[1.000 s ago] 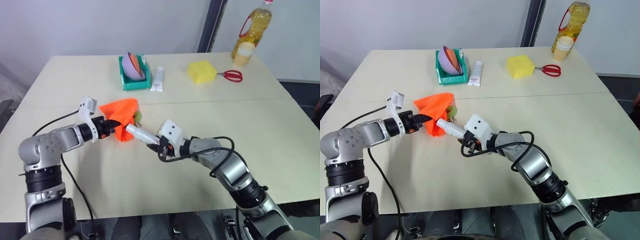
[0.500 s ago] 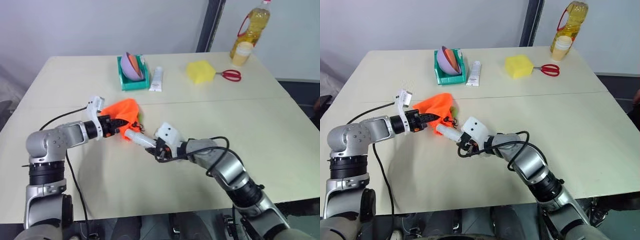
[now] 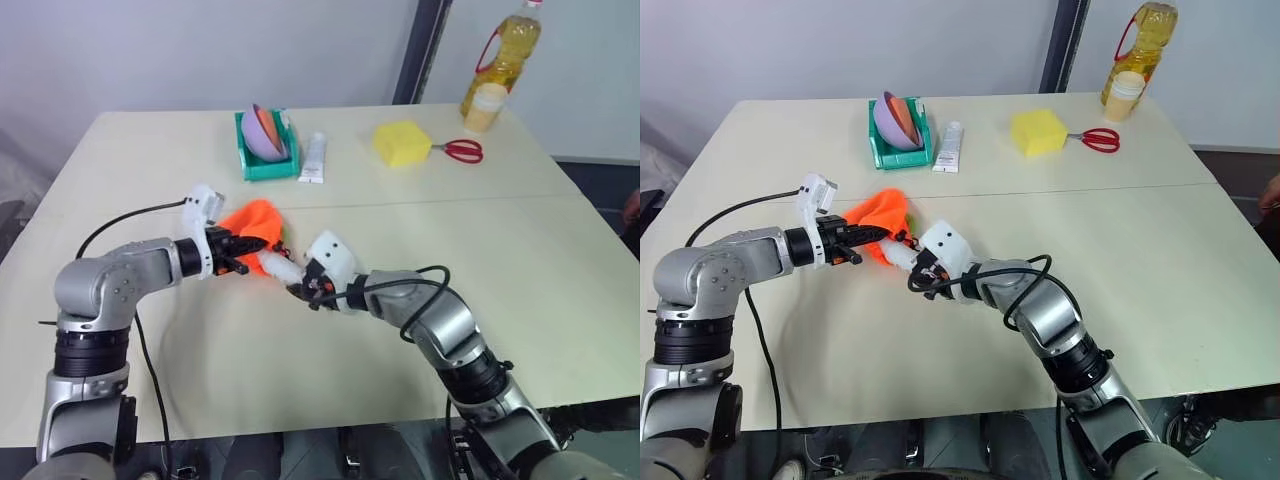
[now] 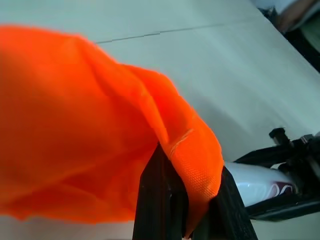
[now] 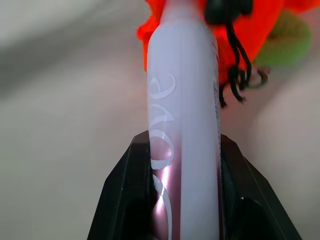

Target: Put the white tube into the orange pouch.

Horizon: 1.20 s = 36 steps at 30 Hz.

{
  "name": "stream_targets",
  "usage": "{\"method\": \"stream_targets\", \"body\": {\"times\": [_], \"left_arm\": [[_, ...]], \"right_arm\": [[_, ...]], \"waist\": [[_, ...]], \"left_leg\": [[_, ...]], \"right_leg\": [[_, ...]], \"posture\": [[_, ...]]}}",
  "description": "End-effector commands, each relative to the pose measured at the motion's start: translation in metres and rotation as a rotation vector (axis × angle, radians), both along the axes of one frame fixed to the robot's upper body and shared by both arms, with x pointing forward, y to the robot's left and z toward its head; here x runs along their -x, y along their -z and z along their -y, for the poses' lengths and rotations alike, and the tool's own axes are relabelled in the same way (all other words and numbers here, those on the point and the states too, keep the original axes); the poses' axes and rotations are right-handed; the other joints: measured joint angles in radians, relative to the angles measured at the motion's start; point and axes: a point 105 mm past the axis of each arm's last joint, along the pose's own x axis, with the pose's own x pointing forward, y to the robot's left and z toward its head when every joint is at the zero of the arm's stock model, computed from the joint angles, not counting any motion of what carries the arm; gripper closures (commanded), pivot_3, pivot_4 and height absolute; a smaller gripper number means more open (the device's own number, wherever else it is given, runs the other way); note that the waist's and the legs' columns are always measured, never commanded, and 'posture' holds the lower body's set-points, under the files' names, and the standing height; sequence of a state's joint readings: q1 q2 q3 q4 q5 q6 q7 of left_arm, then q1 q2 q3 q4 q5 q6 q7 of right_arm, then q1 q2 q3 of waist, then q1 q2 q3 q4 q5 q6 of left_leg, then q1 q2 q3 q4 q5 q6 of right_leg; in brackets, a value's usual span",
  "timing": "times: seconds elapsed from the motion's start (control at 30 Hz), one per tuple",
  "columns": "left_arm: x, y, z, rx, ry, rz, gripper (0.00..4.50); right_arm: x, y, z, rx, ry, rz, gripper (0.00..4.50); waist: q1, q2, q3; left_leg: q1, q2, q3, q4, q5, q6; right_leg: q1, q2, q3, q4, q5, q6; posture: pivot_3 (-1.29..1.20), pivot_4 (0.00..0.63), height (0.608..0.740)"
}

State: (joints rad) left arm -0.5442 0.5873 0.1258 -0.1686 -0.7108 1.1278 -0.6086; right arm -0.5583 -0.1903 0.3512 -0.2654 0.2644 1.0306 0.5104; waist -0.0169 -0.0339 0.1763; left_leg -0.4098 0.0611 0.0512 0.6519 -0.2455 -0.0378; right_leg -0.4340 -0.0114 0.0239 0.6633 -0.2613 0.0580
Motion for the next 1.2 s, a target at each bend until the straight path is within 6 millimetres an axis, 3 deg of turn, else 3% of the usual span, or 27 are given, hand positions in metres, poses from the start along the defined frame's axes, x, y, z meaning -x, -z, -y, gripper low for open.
{"method": "stream_targets", "body": {"times": [0.03,0.2,0.47,0.63,0.87,0.97,1.2], "left_arm": [[0.008,-0.012,0.016,-0.067,0.079,0.099,4.5],[0.011,-0.005,0.026,-0.172,0.113,0.128,4.5],[0.015,0.001,0.035,-0.18,0.14,0.124,4.5],[0.017,0.007,0.027,-0.193,0.127,0.104,4.5],[0.015,0.012,0.019,-0.193,0.096,0.089,4.5],[0.019,0.01,0.027,-0.177,0.134,0.094,4.5],[0.035,0.0,0.053,-0.115,0.261,0.11,4.5]], "right_arm": [[-0.008,-0.016,-0.005,-0.078,0.053,-0.034,3.5],[-0.016,-0.017,-0.014,-0.086,0.117,-0.113,3.5],[-0.019,-0.017,-0.024,-0.07,0.134,-0.126,3.5],[-0.027,-0.022,-0.007,-0.089,0.216,-0.101,3.5],[-0.007,-0.04,0.013,-0.207,0.183,-0.114,3.5],[-0.002,-0.044,0.011,-0.247,0.152,-0.139,3.5],[-0.013,-0.027,-0.004,-0.104,0.166,-0.142,3.5]], "waist": [[0.0,0.0,0.0],[-0.001,0.0,0.0],[-0.002,0.0,0.0],[-0.003,0.0,0.0],[-0.001,0.0,0.0],[-0.004,0.0,0.0],[-0.006,0.0,0.0]], "left_leg": [[0.0,0.0,0.0,0.0,0.0,0.0],[0.0,0.0,0.0,0.0,0.0,0.0],[-0.001,0.0,0.0,-0.001,0.0,0.0],[-0.001,0.0,0.0,-0.001,0.0,0.0],[-0.001,0.0,0.0,-0.001,0.0,0.0],[-0.001,0.0,0.0,-0.001,0.0,0.0],[-0.001,0.001,0.0,-0.002,0.0,0.0]], "right_leg": [[0.0,0.0,0.0,0.0,0.0,0.0],[0.0,0.0,0.0,0.0,0.0,0.0],[-0.002,0.0,0.0,0.0,0.0,0.0],[-0.002,0.0,0.0,0.0,0.0,0.0],[-0.002,0.0,0.0,0.0,0.0,0.0],[-0.002,0.001,0.0,0.0,0.0,0.0],[-0.003,0.001,0.0,0.0,0.0,0.0]], "posture": [[0.0,0.15,0.726],[0.0,0.15,0.726],[0.0,0.15,0.726],[0.0,0.15,0.726],[0.0,0.15,0.726],[0.0,0.15,0.726],[0.0,0.15,0.726]]}}
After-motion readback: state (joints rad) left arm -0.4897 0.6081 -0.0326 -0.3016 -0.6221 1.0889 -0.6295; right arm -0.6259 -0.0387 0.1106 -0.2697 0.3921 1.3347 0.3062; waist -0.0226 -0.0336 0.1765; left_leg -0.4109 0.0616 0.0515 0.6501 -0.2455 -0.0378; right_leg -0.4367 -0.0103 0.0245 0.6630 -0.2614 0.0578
